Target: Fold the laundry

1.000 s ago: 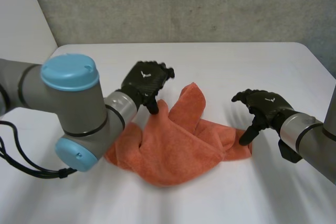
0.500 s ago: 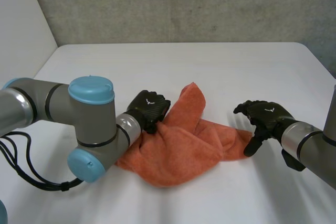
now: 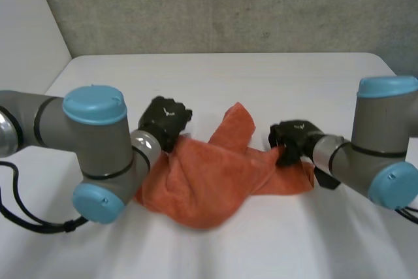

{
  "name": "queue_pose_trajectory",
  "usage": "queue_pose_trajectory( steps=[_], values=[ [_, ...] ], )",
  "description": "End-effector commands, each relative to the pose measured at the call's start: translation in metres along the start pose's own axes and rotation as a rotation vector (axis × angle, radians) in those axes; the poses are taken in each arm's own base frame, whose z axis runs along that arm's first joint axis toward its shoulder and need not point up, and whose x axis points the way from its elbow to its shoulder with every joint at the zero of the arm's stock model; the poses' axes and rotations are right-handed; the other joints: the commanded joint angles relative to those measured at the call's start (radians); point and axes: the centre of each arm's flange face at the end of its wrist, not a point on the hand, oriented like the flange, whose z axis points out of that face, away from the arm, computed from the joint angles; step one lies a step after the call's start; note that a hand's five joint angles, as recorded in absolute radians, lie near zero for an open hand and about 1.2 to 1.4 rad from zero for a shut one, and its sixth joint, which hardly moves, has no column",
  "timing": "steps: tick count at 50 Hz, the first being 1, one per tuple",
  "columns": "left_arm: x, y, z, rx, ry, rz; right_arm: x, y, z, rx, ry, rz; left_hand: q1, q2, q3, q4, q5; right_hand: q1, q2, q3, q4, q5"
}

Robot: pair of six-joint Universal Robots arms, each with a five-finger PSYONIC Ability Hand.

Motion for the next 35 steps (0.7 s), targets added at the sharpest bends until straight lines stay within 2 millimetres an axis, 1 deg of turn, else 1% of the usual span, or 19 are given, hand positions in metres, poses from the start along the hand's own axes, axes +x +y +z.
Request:
queue_pose_trajectory(
  steps=[1, 2, 3, 5, 8, 10, 14, 19, 21, 24, 26, 27, 29, 30, 31, 32, 33, 34, 35],
  values=[
    [-0.054, -0.045, 0.024, 0.233, -0.198, 0.046, 0.008, -0.089, -0.007, 0.309, 0.058, -0.095, 0.253, 0.185, 0.184, 0.174, 0.205, 0.472, 0.31, 0.333, 0.331, 0.363],
    [-0.076, -0.066, 0.028, 0.329, -0.281, 0.062, 0.012, -0.117, -0.011, 0.424, 0.092, -0.133, 0.253, 0.185, 0.184, 0.174, 0.205, 0.472, 0.31, 0.333, 0.331, 0.363],
    [-0.076, -0.066, 0.028, 0.33, -0.282, 0.063, 0.012, -0.117, -0.011, 0.425, 0.092, -0.133, 0.253, 0.185, 0.184, 0.174, 0.205, 0.472, 0.31, 0.333, 0.331, 0.363],
    [-0.119, -0.117, 0.023, 0.553, -0.453, 0.079, 0.021, -0.175, -0.026, 0.694, 0.182, -0.197, 0.253, 0.185, 0.184, 0.174, 0.205, 0.472, 0.31, 0.333, 0.331, 0.363],
    [-0.138, -0.145, 0.013, 0.675, -0.536, 0.084, 0.022, -0.202, -0.039, 0.828, 0.229, -0.22, 0.253, 0.185, 0.184, 0.174, 0.205, 0.472, 0.31, 0.333, 0.331, 0.363],
    [-0.168, -0.187, -0.014, 0.856, -0.678, 0.087, 0.023, -0.246, -0.074, 1.084, 0.304, -0.264, 0.253, 0.185, 0.184, 0.174, 0.205, 0.472, 0.31, 0.333, 0.331, 0.363],
    [-0.181, -0.205, -0.035, 0.928, -0.746, 0.081, 0.019, -0.263, -0.097, 1.21, 0.327, -0.292, 0.253, 0.185, 0.184, 0.174, 0.205, 0.472, 0.31, 0.333, 0.331, 0.363],
    [-0.172, -0.186, -0.041, 0.85, -0.71, 0.075, 0.014, -0.245, -0.095, 1.148, 0.302, -0.294, 0.253, 0.185, 0.184, 0.174, 0.205, 0.472, 0.31, 0.333, 0.331, 0.363],
    [-0.154, -0.154, -0.035, 0.739, -0.648, 0.068, 0.011, -0.222, -0.086, 1.061, 0.265, -0.296, 0.253, 0.185, 0.184, 0.174, 0.205, 0.472, 0.31, 0.333, 0.331, 0.363],
    [-0.143, -0.134, -0.03, 0.669, -0.608, 0.064, 0.007, -0.204, -0.078, 0.985, 0.233, -0.303, 0.253, 0.185, 0.184, 0.174, 0.205, 0.472, 0.31, 0.333, 0.331, 0.363],
    [-0.121, -0.091, -0.025, 0.527, -0.531, 0.055, 0.0, -0.162, -0.062, 0.813, 0.169, -0.325, 0.253, 0.185, 0.184, 0.174, 0.205, 0.472, 0.31, 0.333, 0.331, 0.363],
    [-0.121, -0.091, -0.025, 0.526, -0.53, 0.055, 0.0, -0.161, -0.062, 0.812, 0.169, -0.325, 0.253, 0.185, 0.184, 0.174, 0.205, 0.472, 0.31, 0.333, 0.331, 0.363],
    [-0.099, -0.05, -0.023, 0.401, -0.459, 0.042, -0.006, -0.118, -0.047, 0.652, 0.125, -0.357, 0.253, 0.185, 0.184, 0.174, 0.205, 0.472, 0.31, 0.333, 0.331, 0.363],
    [-0.099, -0.05, -0.023, 0.4, -0.459, 0.042, -0.006, -0.118, -0.047, 0.652, 0.125, -0.357, 0.253, 0.185, 0.184, 0.174, 0.205, 0.472, 0.31, 0.333, 0.331, 0.363],
    [-0.09, -0.03, -0.022, 0.343, -0.428, 0.034, -0.01, -0.093, -0.036, 0.568, 0.104, -0.374, 0.253, 0.185, 0.184, 0.174, 0.205, 0.472, 0.31, 0.333, 0.331, 0.363],
    [-0.089, -0.03, -0.022, 0.342, -0.427, 0.034, -0.013, -0.069, -0.024, 0.492, 0.089, -0.391, 0.253, 0.185, 0.184, 0.174, 0.205, 0.472, 0.31, 0.333, 0.331, 0.363],
    [-0.078, -0.007, -0.018, 0.278, -0.393, 0.019, -0.013, -0.069, -0.024, 0.491, 0.089, -0.391, 0.253, 0.185, 0.184, 0.174, 0.205, 0.472, 0.31, 0.333, 0.331, 0.363],
    [-0.066, 0.015, -0.013, 0.214, -0.355, 0.002, -0.015, -0.048, -0.015, 0.422, 0.077, -0.407, 0.253, 0.185, 0.184, 0.174, 0.205, 0.472, 0.31, 0.333, 0.331, 0.363],
    [-0.065, 0.015, -0.013, 0.213, -0.355, 0.002, -0.015, -0.048, -0.015, 0.421, 0.077, -0.407, 0.253, 0.185, 0.184, 0.174, 0.205, 0.472, 0.31, 0.333, 0.331, 0.363]
  ],
)
